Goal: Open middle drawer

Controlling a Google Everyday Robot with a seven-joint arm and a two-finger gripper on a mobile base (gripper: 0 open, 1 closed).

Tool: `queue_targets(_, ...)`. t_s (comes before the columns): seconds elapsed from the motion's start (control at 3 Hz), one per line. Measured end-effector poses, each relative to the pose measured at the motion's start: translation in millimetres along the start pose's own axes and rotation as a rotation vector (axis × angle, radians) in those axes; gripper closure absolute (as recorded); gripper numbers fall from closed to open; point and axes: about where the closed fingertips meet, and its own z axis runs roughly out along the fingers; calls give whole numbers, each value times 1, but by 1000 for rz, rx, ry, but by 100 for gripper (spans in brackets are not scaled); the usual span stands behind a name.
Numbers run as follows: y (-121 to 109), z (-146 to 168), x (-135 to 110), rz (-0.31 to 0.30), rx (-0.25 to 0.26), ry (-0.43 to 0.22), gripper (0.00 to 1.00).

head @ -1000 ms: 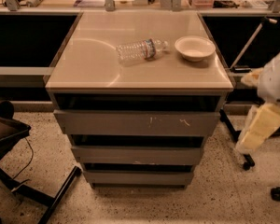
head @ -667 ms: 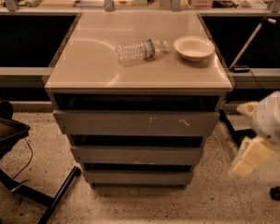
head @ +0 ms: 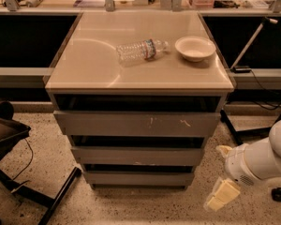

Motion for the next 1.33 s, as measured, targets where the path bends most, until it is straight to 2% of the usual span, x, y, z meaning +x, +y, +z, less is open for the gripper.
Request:
queue_targets(0.33,0,0,0,0,0,0,0)
queue_targets(0.67,-10,11,-2,-29,68,10,0)
queue_targets(1.0,-16,46,-31,-172,160,56,0)
queue_targets(1.33,-35,46,-38,-207,240,53,0)
